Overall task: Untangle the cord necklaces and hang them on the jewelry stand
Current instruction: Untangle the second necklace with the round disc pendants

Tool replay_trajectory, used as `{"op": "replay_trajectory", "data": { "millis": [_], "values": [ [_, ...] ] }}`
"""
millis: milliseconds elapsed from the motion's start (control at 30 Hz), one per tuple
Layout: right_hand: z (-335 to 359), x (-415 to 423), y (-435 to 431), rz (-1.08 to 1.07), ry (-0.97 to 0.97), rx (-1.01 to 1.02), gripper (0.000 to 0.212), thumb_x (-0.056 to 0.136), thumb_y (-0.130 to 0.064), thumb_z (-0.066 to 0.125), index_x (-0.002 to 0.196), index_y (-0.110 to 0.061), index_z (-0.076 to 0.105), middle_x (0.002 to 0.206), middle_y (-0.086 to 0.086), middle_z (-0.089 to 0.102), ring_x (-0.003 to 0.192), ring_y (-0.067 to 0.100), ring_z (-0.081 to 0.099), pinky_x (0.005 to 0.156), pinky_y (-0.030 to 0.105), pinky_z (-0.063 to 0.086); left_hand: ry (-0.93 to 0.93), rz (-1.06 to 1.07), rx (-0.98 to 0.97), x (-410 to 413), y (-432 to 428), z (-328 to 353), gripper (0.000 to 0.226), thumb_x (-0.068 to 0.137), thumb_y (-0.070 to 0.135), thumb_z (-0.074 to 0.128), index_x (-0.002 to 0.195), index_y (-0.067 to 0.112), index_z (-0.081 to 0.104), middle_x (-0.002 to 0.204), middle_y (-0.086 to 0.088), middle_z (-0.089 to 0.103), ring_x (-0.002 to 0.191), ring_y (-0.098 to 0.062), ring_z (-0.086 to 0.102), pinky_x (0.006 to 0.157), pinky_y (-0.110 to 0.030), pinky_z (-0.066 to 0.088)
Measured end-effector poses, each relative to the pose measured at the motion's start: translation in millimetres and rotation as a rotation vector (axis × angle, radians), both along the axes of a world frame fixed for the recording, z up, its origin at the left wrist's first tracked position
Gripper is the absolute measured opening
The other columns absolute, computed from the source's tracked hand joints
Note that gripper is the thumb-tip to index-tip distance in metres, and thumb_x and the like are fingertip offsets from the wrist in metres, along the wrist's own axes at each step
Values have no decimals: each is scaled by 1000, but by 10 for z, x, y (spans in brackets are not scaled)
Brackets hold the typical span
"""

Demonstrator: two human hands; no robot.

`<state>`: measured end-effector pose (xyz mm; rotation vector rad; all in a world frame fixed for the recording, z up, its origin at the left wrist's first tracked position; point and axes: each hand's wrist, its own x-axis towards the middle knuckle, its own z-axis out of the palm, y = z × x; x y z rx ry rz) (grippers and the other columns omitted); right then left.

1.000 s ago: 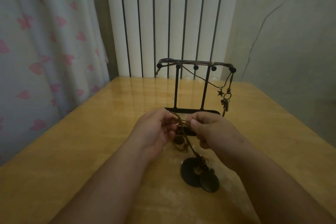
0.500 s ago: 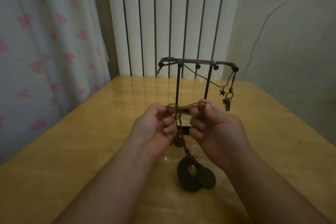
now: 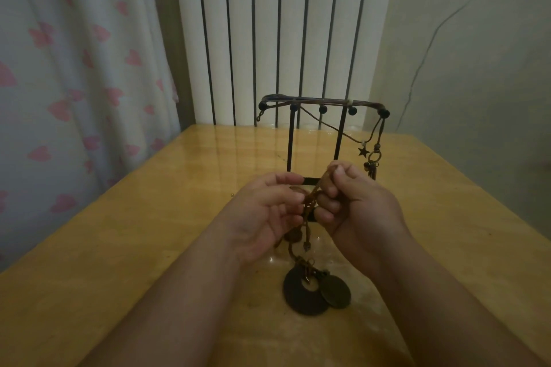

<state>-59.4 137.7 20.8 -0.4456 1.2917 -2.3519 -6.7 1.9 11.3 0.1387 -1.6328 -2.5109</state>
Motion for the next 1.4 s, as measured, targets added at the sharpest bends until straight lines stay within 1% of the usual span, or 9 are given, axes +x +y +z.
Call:
{"op": "replay_trajectory", "data": {
  "millis": [233,400,500,567,733,833,1033,1300,1400],
  "values": [
    [-2,-55,108,-19,43,136,21,100,-26,46,104,-10,59,60,-3,42,51,10,32,51,27,22,-63,164,-204,-32,-6,-28,19,98,1,50,102,18,58,79,-5,60,58,-11,51,51,-25,42],
    [34,-18,168,-136,486,740,10,90,-31,65,92,-23,71,73,-10,66,65,4,56,60,22,39,-42,176,-79,-31,-47,-24,20,97,0,49,100,17,59,76,-4,58,55,-10,49,51,-26,41],
    [3,-25,159,-200,555,871,13,94,-33,61,86,-28,71,81,-9,68,78,6,60,64,21,42,-63,182,-62,-46,-34,-48,20,97,1,49,98,18,60,81,-6,59,55,-11,49,51,-25,42],
    [18,-51,153,-204,427,810,22,98,-31,54,84,-20,67,74,-5,64,66,8,56,57,21,38,-83,208,-34,-56,-57,-56,19,98,2,48,96,17,60,76,-4,59,54,-10,49,49,-25,42],
    [57,-136,221,-96,-103,162,24,97,-23,42,75,-14,49,60,2,50,49,12,26,45,25,18,-88,161,105,-38,-147,-43,18,101,9,40,94,18,54,63,0,49,49,-12,42,41,-23,35],
    [61,-135,239,13,-68,222,30,96,-32,44,72,-16,50,57,-1,37,49,13,24,45,26,18,-97,121,39,-31,-123,-30,15,102,13,42,96,18,54,60,1,44,46,-11,36,37,-21,29],
    [41,-31,241,300,383,816,34,95,-43,52,85,-14,68,57,-3,42,50,11,35,47,23,30,-75,143,-167,-4,-96,-45,11,101,20,50,102,17,61,53,5,45,43,-8,34,37,-20,27],
    [26,-116,204,118,-84,68,28,100,-34,44,81,-15,54,60,-3,41,51,11,28,47,23,24,-70,76,38,-5,-129,-33,11,102,21,47,97,18,57,55,4,40,41,-7,30,35,-18,23],
    [-27,-162,185,11,-102,49,25,102,-30,42,90,-13,55,62,-3,46,50,9,27,46,22,23,-59,15,70,-4,-151,-42,12,103,21,45,94,20,53,57,4,41,41,-7,28,34,-18,23]
  ]
}}
